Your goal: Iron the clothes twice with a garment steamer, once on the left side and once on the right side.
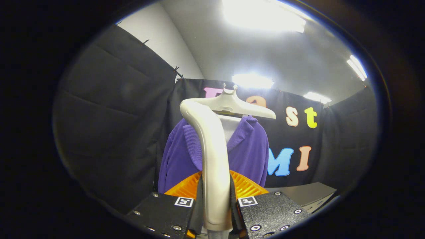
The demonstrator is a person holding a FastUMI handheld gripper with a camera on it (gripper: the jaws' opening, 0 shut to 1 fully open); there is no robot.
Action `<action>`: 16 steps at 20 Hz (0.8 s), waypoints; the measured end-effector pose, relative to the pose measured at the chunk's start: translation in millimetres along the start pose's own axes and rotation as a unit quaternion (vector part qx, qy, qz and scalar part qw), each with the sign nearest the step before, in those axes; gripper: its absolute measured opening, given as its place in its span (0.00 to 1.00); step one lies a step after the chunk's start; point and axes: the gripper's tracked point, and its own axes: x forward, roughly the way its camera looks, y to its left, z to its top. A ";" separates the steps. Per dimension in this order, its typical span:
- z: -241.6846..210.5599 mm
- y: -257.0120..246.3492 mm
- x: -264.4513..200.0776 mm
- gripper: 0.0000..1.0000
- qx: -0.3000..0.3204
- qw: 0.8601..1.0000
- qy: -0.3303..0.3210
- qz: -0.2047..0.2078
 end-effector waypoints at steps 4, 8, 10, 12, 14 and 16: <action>-15.9 11.1 33.6 0.34 -0.016 0.999 0.002 -0.030; -39.7 26.6 55.4 0.34 -0.035 0.999 0.023 -0.033; -53.2 33.3 57.5 0.34 -0.047 0.998 0.032 -0.038; -71.5 40.5 56.1 0.34 -0.057 0.997 0.044 -0.040; -76.8 43.9 53.9 0.34 -0.070 0.996 0.043 -0.043; -85.9 48.4 50.0 0.35 -0.080 0.995 0.044 -0.045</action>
